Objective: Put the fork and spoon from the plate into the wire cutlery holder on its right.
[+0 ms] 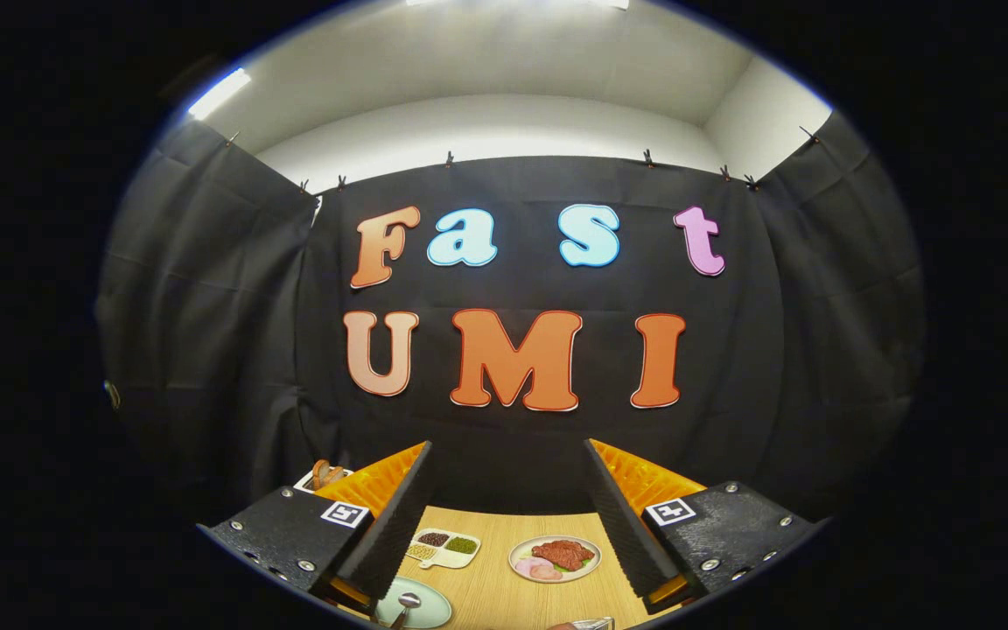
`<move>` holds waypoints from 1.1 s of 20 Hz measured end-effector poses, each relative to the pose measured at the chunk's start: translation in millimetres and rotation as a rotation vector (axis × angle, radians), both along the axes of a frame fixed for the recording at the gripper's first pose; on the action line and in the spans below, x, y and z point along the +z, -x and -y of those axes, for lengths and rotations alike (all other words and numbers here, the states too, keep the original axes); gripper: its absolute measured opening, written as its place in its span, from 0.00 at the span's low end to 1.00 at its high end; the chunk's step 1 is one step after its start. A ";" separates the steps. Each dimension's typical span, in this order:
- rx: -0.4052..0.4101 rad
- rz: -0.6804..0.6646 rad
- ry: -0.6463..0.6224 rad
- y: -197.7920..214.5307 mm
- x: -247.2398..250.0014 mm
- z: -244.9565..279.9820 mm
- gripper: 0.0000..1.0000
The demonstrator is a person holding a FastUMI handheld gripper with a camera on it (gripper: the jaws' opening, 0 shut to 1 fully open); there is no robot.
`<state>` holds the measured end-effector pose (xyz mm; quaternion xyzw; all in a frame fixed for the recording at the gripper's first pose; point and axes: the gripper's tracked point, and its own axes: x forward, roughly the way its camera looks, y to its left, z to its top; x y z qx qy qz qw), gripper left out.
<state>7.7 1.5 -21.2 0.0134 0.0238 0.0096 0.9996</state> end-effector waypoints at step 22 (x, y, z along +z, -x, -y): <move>0.146 -0.380 0.005 16.7 -139.6 -123.8 0.99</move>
